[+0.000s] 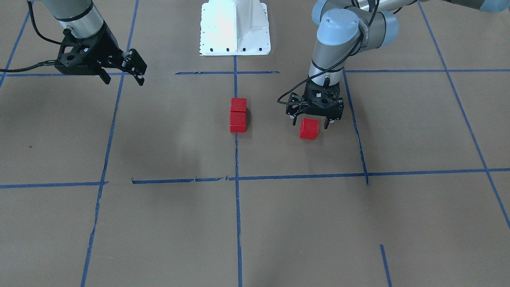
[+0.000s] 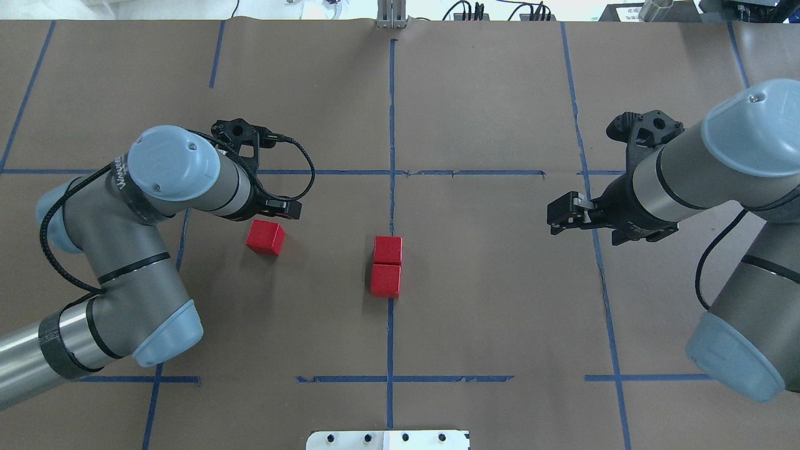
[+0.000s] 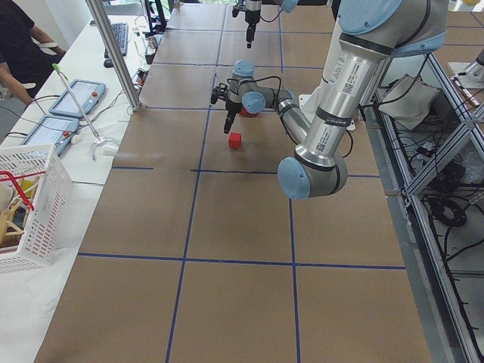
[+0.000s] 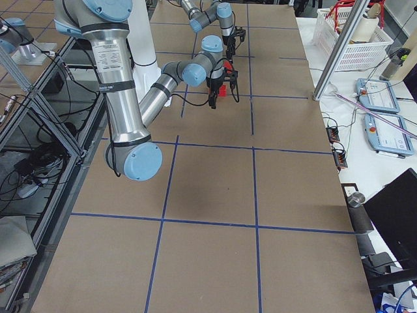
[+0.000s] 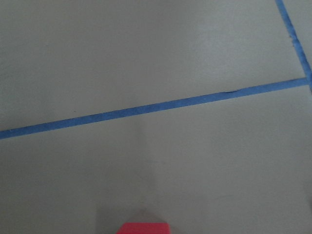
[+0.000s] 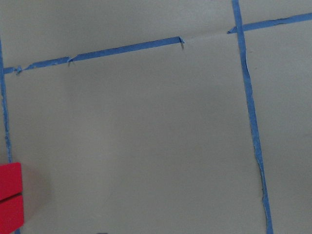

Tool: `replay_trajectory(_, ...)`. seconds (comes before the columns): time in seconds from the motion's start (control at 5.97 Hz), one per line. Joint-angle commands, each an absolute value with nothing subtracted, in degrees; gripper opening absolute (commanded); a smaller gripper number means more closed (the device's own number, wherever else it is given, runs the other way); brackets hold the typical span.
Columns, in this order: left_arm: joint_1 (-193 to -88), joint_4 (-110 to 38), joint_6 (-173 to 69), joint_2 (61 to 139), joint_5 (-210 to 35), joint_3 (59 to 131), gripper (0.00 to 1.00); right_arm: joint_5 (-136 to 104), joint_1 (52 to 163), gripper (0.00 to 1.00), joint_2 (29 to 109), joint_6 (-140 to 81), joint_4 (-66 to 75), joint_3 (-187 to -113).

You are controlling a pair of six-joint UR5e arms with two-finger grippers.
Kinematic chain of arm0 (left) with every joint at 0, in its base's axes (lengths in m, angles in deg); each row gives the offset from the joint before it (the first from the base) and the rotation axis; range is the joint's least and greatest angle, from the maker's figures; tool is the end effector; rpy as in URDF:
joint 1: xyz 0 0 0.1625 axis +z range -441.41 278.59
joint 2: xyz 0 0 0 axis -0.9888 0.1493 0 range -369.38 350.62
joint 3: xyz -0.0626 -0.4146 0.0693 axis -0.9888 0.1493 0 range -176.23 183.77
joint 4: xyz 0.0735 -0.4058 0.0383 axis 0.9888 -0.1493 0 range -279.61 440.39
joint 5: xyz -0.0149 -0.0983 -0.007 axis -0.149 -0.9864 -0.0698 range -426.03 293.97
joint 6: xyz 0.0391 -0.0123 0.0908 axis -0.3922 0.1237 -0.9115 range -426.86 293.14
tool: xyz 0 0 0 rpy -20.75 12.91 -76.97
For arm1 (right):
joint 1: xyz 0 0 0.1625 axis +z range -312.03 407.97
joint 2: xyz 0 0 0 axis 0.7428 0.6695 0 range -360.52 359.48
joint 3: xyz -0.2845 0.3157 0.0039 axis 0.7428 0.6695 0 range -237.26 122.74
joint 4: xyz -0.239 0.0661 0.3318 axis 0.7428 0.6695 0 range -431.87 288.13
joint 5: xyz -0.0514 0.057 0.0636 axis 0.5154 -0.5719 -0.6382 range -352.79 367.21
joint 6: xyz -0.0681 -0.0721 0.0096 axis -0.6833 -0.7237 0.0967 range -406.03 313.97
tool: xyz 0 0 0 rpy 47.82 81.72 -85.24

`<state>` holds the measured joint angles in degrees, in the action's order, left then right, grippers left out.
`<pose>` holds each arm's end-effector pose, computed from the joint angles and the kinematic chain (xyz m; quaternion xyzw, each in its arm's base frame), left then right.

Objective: Form red blocks into L shape at center
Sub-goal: 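Lower the left gripper onto the remaining red cube and grasp it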

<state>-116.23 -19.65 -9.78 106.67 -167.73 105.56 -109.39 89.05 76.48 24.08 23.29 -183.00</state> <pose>0.4573 -0.4556 0.2953 0.1476 0.3870 0.0264 0.9098 -0.3095 -0.3874 0.2776 -0.0009 -0.4196 0.0822 0.9040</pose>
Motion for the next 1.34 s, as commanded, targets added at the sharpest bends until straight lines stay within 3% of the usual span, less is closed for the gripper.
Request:
replay_trajectory(0.0, -115.87, -26.2, -6.07, 106.46, -168.24, 101.51, 1.0, -109.33, 88.84, 1.0, 76.47, 24.11, 23.23, -182.86)
replay_trajectory(0.84, -115.43, -26.22, -4.89, 106.28, -168.24, 99.05, 1.0, -109.33, 88.75, 1.0, 76.29, 24.11, 23.23, -182.77)
replay_trajectory(1.17, -114.99, -26.13, -4.9, 106.28, -168.33, 98.87, 0.94, -109.33, 88.75, 1.0, 76.38, 24.11, 23.23, -182.86)
